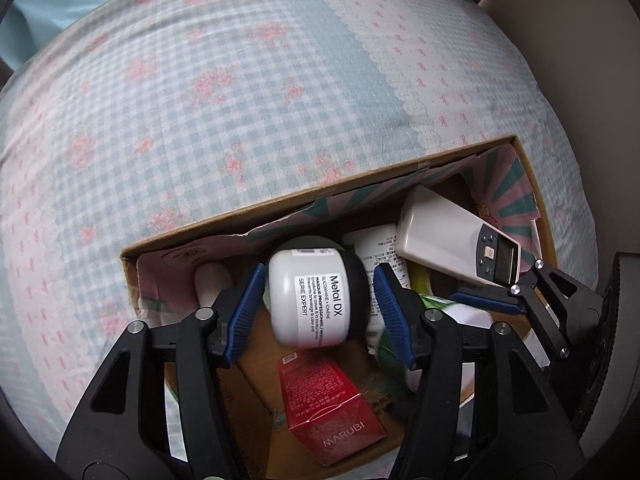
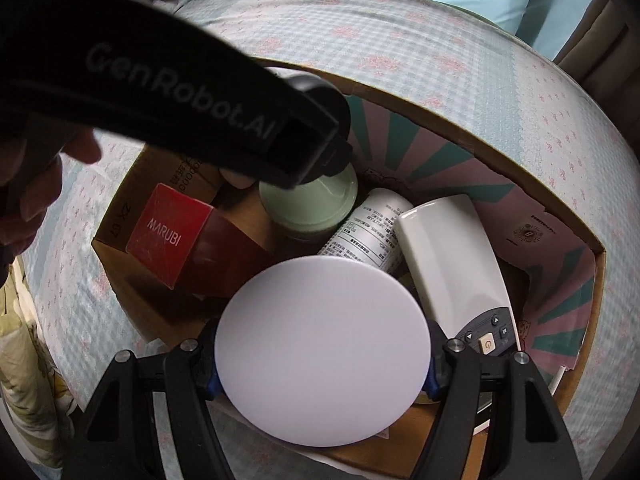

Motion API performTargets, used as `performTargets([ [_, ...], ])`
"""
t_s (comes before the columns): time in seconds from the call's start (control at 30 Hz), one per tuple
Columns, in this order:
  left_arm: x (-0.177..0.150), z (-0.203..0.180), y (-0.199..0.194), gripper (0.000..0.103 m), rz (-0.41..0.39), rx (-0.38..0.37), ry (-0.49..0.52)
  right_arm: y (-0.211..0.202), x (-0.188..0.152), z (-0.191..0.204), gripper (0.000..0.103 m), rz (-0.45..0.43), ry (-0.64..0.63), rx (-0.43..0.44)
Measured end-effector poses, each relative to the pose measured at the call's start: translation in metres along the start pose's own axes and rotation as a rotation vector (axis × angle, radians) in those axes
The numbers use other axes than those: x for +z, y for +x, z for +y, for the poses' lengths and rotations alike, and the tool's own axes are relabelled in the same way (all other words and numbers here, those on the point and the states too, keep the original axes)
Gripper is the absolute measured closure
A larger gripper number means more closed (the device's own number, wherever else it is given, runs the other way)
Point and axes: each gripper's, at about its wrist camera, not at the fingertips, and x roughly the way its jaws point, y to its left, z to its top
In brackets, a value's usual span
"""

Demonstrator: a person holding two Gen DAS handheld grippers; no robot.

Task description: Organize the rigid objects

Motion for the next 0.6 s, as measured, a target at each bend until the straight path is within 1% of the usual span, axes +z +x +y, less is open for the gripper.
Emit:
performTargets([
  [0.03, 0.0, -0.001, -0.004, 0.0, -0.006, -0.007, 0.002, -0.003, -0.001, -0.001, 0.0, -0.012, 0.013, 0.014],
  [0.1, 0.0, -0.001, -0.013, 0.0, -0.027, -0.013, 0.005, -0.015, -0.005, -0.007, 0.0, -0.072, 0.031, 0.02],
  [0.13, 0.0, -0.001, -0.016, 0.0, -0.028, -0.017, 0.001, -0.021, -0.006, -0.01, 0.0, -0.087, 0.039, -0.007],
  [0.2, -0.001, 0.001, -0.021, 0.0, -0.035, -0.012, -0.014, -0.028, -0.01, -0.017, 0.0, -0.084, 0.059, -0.062],
  [0.23, -0.001, 0.003, -0.023, 0.0, -0.036, -0.011, -0.023, -0.03, -0.011, -0.021, 0.0, -0.076, 0.077, -0.073],
  [0.4, -0.003, 0.008, -0.03, 0.0, -0.039, -0.009, -0.064, -0.042, -0.016, -0.039, 0.0, -0.074, 0.177, -0.078],
  [0.53, -0.005, 0.007, -0.04, 0.0, -0.054, 0.005, -0.06, -0.052, -0.015, -0.04, 0.0, -0.085, 0.179, -0.086],
  [0.6, -0.007, 0.006, -0.048, 0.0, -0.06, 0.022, -0.067, -0.058, -0.019, -0.04, 0.0, -0.09, 0.174, -0.074],
])
